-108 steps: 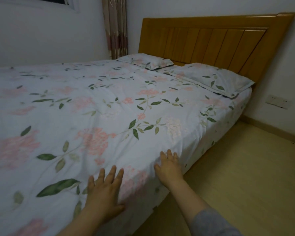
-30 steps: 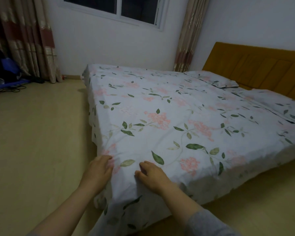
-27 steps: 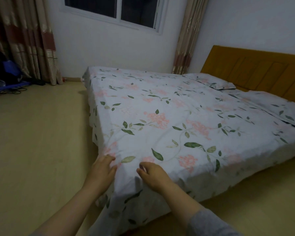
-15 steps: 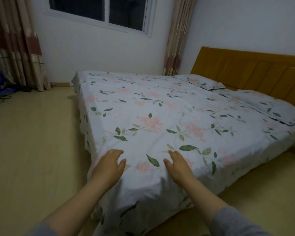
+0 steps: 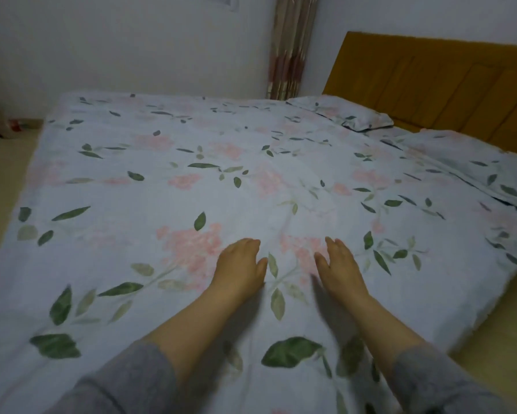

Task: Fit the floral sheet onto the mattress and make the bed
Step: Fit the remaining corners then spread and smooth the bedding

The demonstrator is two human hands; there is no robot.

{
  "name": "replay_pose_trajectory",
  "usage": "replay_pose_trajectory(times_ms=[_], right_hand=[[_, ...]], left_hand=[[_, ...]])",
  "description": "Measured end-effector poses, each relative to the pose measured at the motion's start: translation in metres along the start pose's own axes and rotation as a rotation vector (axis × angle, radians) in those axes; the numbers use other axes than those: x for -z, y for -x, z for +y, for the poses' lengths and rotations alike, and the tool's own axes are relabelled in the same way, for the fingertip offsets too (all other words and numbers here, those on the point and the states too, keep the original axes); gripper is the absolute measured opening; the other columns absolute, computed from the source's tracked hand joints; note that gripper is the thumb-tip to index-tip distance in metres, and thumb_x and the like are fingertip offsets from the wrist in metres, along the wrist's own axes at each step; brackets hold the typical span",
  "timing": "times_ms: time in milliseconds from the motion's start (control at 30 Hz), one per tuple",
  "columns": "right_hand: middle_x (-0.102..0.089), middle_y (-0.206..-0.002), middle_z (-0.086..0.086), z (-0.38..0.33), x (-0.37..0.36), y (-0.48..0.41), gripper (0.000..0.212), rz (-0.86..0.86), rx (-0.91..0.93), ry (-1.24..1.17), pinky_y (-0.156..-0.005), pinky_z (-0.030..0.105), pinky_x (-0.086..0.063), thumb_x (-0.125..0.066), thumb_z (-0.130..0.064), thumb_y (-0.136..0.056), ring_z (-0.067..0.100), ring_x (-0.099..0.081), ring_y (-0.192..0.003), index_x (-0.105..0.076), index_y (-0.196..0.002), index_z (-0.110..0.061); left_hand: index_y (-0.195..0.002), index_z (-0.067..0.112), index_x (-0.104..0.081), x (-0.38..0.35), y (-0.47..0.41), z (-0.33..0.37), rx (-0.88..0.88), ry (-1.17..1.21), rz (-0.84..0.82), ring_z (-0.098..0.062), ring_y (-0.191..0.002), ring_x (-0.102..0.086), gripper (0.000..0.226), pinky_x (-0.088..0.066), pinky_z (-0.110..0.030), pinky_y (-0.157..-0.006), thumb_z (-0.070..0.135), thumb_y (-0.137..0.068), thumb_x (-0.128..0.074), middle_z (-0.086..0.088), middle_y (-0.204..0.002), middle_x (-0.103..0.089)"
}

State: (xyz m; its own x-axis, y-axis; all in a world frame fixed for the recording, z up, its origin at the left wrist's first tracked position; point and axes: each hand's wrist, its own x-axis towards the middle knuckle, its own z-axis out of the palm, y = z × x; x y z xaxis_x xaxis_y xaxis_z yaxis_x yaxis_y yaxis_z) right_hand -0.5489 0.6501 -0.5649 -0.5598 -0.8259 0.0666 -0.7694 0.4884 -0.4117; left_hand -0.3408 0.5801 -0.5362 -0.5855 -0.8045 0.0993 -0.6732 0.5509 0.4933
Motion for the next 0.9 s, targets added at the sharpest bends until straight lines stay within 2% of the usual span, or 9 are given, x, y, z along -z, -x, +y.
replay_pose_trajectory(times_ms=[133, 167, 233, 300, 433, 533, 667, 900], right_hand=[[-0.016, -0.158, 0.010, 0.045, 0.005, -0.101, 0.056, 0.040, -0.034, 0.087, -0.117, 0.048, -0.014, -0.031, -0.040, -0.100, 0.030, -0.015, -0.144, -0.020, -0.149, -0.016], [-0.015, -0.158, 0.010, 0.054, 0.005, -0.120, 0.056, 0.054, -0.039, 0.126, -0.117, 0.049, -0.014, -0.029, -0.042, -0.100, 0.030, -0.015, -0.144, -0.019, -0.149, -0.017], [-0.013, -0.158, 0.009, 0.074, 0.006, -0.160, 0.059, 0.060, -0.039, 0.188, -0.117, 0.051, -0.012, -0.027, -0.046, -0.099, 0.031, -0.013, -0.144, -0.017, -0.150, -0.019], [-0.010, -0.159, 0.009, 0.094, 0.003, -0.200, 0.062, 0.061, -0.038, 0.223, -0.117, 0.052, -0.008, -0.025, -0.050, -0.098, 0.032, -0.010, -0.145, -0.014, -0.151, -0.020], [-0.005, -0.160, 0.007, 0.106, -0.013, -0.261, 0.070, 0.044, -0.006, 0.205, -0.116, 0.055, -0.005, -0.024, -0.061, -0.094, 0.034, -0.005, -0.145, -0.008, -0.152, -0.024], [0.000, -0.160, 0.005, 0.086, -0.032, -0.280, 0.074, -0.020, 0.045, 0.196, -0.116, 0.055, 0.001, -0.019, -0.066, -0.091, 0.033, -0.001, -0.146, -0.002, -0.152, -0.028], [0.001, -0.160, 0.004, 0.040, -0.061, -0.283, 0.074, -0.058, 0.121, 0.234, -0.116, 0.056, 0.003, -0.015, -0.068, -0.090, 0.032, 0.001, -0.146, -0.002, -0.152, -0.029], [0.000, -0.160, 0.004, -0.078, -0.106, -0.248, 0.073, -0.107, 0.266, 0.207, -0.115, 0.056, 0.004, -0.017, -0.068, -0.090, 0.033, 0.002, -0.146, -0.006, -0.152, -0.029]], left_hand=[[-0.137, 0.012, -0.041, -0.046, -0.115, 0.036, -0.059, -0.148, 0.010, -0.027, -0.129, -0.040, 0.044, -0.032, -0.038, -0.107, 0.033, -0.098, -0.037, -0.008, -0.142, -0.043], [-0.141, 0.015, -0.038, -0.057, -0.136, 0.041, -0.074, -0.187, 0.001, -0.026, -0.134, -0.035, 0.047, -0.028, -0.041, -0.111, 0.034, -0.098, -0.036, -0.006, -0.148, -0.037], [-0.147, 0.022, -0.025, -0.081, -0.179, 0.052, -0.083, -0.253, -0.053, -0.027, -0.144, -0.016, 0.052, -0.010, -0.052, -0.116, 0.039, -0.098, -0.031, -0.002, -0.157, -0.019], [-0.150, 0.027, -0.014, -0.106, -0.219, 0.055, -0.083, -0.330, -0.121, -0.031, -0.146, 0.001, 0.059, 0.004, -0.061, -0.113, 0.049, -0.097, -0.027, 0.002, -0.160, -0.003], [-0.150, 0.033, -0.002, -0.126, -0.272, 0.028, 0.024, -0.425, -0.120, -0.035, -0.144, 0.013, 0.074, 0.009, -0.065, -0.110, 0.071, -0.088, -0.015, 0.004, -0.159, 0.010], [-0.150, 0.035, 0.002, -0.115, -0.281, -0.010, 0.136, -0.463, -0.076, -0.036, -0.144, 0.015, 0.081, 0.009, -0.066, -0.109, 0.078, -0.082, -0.007, 0.005, -0.159, 0.011], [-0.149, 0.036, 0.003, -0.084, -0.268, -0.057, 0.260, -0.492, -0.033, -0.037, -0.143, 0.016, 0.085, 0.008, -0.066, -0.109, 0.082, -0.078, -0.005, 0.006, -0.159, 0.013], [-0.149, 0.037, 0.006, -0.015, -0.195, -0.163, 0.478, -0.448, 0.004, -0.036, -0.144, 0.014, 0.087, 0.006, -0.066, -0.110, 0.083, -0.076, -0.004, 0.008, -0.158, 0.013]])
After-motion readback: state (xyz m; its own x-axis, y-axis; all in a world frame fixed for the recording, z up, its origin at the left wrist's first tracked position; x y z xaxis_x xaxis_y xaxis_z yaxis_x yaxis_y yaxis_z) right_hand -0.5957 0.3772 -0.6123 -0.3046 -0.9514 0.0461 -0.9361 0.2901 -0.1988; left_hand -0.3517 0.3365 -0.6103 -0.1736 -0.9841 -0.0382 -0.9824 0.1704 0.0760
